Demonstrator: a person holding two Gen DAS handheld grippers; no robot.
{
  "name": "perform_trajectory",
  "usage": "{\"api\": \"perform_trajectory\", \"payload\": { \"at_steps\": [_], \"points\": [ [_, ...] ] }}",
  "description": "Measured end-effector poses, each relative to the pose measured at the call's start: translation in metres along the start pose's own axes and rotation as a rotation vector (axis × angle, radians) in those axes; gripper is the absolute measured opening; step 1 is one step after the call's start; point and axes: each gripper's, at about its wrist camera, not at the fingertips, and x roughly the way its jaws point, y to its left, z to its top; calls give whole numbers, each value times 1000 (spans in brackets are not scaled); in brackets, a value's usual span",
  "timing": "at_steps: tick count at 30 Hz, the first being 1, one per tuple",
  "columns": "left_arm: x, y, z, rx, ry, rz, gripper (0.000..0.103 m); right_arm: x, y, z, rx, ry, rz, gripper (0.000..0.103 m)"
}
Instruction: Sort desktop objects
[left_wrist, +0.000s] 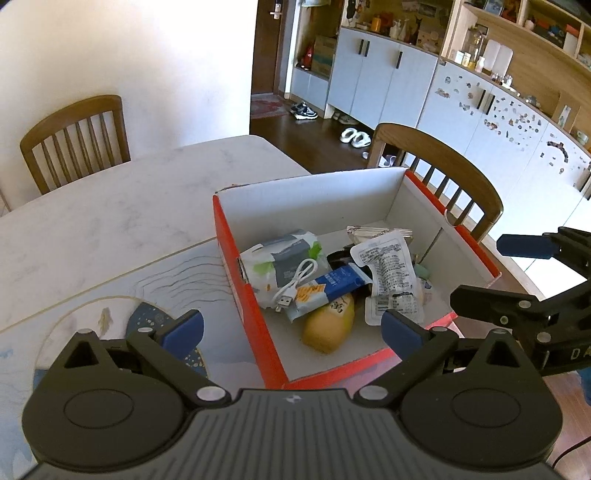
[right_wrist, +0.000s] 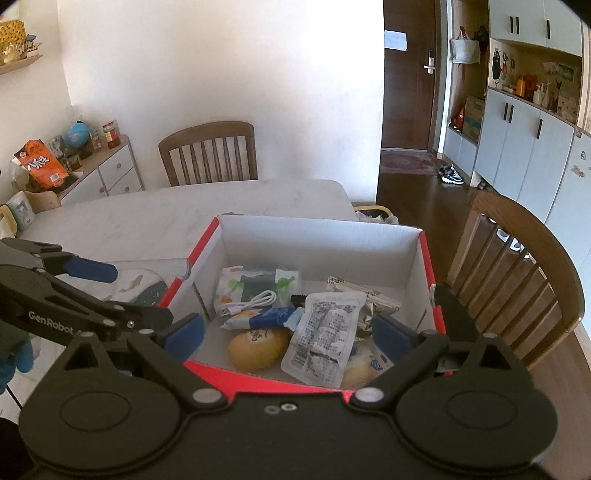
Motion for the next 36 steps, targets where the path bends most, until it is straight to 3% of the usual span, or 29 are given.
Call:
{"api": "perform_trajectory", "payload": {
  "at_steps": [36],
  "points": [
    [-7, -10, -18, 18, -1, 7, 103, -2, 5, -11, 28, 23, -1, 99]
  ]
}}
